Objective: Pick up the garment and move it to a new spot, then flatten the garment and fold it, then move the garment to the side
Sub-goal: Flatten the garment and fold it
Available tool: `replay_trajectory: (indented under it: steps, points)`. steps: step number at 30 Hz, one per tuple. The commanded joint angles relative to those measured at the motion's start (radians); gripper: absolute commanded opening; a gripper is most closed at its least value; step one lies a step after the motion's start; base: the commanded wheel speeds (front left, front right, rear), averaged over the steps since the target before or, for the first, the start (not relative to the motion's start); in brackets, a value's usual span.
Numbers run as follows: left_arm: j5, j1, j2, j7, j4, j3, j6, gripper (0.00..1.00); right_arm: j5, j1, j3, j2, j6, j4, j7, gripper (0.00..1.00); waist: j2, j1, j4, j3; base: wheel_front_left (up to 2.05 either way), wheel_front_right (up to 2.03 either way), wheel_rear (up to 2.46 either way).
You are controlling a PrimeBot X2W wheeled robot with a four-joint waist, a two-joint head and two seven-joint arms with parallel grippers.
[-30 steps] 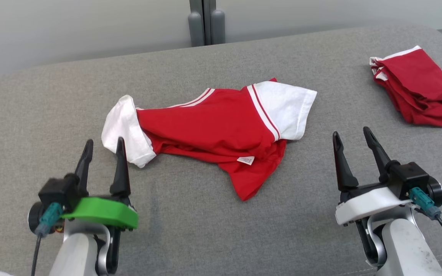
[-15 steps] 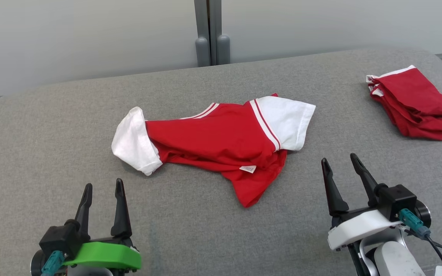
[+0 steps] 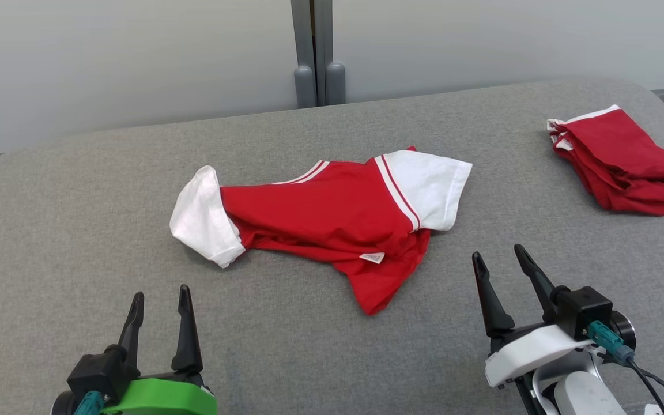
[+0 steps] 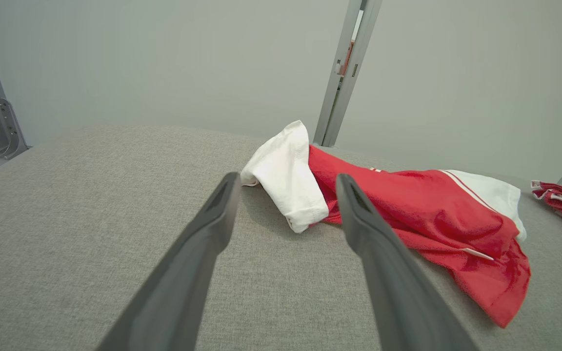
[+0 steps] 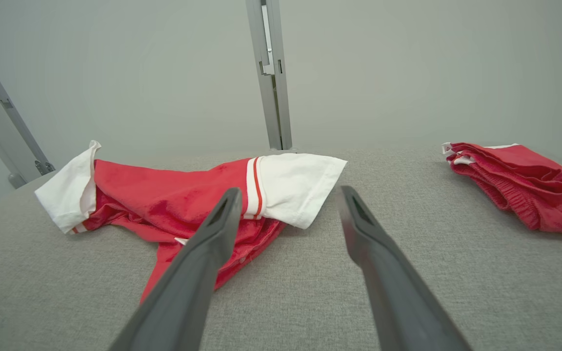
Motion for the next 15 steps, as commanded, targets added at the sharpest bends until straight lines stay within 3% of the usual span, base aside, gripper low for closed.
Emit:
replay_trajectory:
  steps: [1,15]
  points:
    - [0.003,0.013,0.000,0.000,0.001,0.000,0.003,1.00,0.005,0.007,0.000,-0.002,-0.002,0.004,-0.003,1.00,0.0000,0.0000,0.002,0.000,0.00,0.00,0.00]
    - [-0.002,-0.016,-0.001,0.000,0.000,-0.018,0.012,1.00,0.037,-0.034,0.009,-0.002,-0.002,0.063,0.029,1.00,0.0000,0.0000,0.040,0.038,0.00,0.00,0.00]
